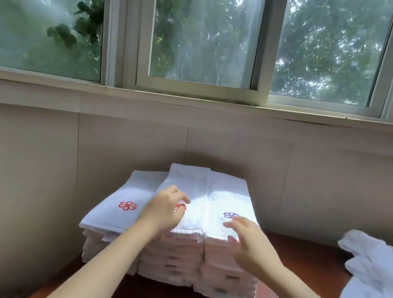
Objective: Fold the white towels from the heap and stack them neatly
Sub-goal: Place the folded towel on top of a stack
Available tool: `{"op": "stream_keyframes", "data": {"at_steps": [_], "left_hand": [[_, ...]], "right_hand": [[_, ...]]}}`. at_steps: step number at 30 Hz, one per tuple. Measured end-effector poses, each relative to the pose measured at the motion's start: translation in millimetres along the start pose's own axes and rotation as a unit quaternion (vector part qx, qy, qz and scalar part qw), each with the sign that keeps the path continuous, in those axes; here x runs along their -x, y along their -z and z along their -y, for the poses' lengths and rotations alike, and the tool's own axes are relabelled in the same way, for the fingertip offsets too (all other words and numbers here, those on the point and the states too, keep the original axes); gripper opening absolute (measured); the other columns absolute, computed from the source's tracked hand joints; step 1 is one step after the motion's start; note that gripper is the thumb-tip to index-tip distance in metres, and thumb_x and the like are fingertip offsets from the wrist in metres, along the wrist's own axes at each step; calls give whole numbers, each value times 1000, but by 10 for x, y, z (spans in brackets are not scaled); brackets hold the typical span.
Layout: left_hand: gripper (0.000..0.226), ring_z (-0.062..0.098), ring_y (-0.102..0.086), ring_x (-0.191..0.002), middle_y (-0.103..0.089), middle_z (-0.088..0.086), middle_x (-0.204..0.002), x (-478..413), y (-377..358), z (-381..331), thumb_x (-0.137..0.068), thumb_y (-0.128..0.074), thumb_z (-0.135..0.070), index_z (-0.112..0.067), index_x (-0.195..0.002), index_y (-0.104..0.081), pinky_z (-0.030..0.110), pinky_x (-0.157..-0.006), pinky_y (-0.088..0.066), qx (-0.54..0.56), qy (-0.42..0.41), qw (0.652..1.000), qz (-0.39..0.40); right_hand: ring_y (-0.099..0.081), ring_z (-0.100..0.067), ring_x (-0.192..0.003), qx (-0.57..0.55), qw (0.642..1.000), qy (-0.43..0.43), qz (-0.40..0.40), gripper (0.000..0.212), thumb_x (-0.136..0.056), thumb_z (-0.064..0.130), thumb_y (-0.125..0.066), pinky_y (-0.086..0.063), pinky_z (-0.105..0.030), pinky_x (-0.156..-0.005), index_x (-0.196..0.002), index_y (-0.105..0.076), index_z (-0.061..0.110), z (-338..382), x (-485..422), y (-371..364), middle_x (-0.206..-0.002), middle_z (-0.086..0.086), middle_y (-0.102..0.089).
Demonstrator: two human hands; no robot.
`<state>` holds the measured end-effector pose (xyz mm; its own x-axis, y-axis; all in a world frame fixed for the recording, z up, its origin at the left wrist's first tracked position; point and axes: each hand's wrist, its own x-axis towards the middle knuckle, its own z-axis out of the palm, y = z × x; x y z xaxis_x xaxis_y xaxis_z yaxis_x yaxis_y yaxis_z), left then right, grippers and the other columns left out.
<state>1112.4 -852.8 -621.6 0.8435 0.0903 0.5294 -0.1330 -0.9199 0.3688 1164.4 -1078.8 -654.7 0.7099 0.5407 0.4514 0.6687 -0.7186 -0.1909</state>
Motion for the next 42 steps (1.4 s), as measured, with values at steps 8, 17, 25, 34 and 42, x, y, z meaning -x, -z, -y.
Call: {"op": "stream_keyframes", "data": {"at_steps": [8, 17, 25, 34, 42], "left_hand": [[60, 35, -25, -140, -10, 11, -158, -1224, -300, 85, -98, -40, -44, -27, -151, -17, 46, -113, -26, -37, 160, 984, 63], [69, 37, 7, -147, 10, 6, -161, -1218, -1093, 371, -90, -12, -71, -40, -152, -1, 54, -115, 3, -191, 236, 924, 234], [56, 29, -21, -143, -23, 5, -156, -527, -824, -197, -94, -22, -58, -34, -144, -32, 49, -113, -20, -156, 151, 939, 266], [43, 18, -30, -135, -39, -4, -142, 389, -1140, -1385, -96, -40, -43, -26, -135, -42, 36, -110, -28, -37, 44, 991, 119], [40, 17, -40, -125, -39, -5, -137, 712, -1883, -2214, -97, -41, -35, -25, -136, -42, 27, -103, -34, 23, -34, 984, 173]], "right_hand": [[-25, -30, -140, 37, 995, -81, 38, 55, -97, 42, -41, -25, -38, -113, -148, -28, 24, -266, -1361, -20, -152, -9, -29], [6, -35, -146, 35, 974, -110, 193, 58, -92, 62, -24, 6, -54, -114, -147, -20, 45, -408, -1344, -785, -161, -5, 1], [-29, -28, -134, 43, 981, -16, 188, 41, -98, 40, -32, -24, -48, -107, -135, -40, 24, -294, -456, -242, -145, -7, -33], [-37, -22, -136, 39, 961, -148, 230, 52, -97, 43, -42, -31, -37, -111, -146, -33, 26, -1033, 1097, 342, -149, 0, -36], [-36, -18, -135, 27, 935, -303, 181, 49, -95, 40, -43, -31, -31, -110, -142, -39, 25, -2111, 2305, 516, -145, -1, -40]]}}
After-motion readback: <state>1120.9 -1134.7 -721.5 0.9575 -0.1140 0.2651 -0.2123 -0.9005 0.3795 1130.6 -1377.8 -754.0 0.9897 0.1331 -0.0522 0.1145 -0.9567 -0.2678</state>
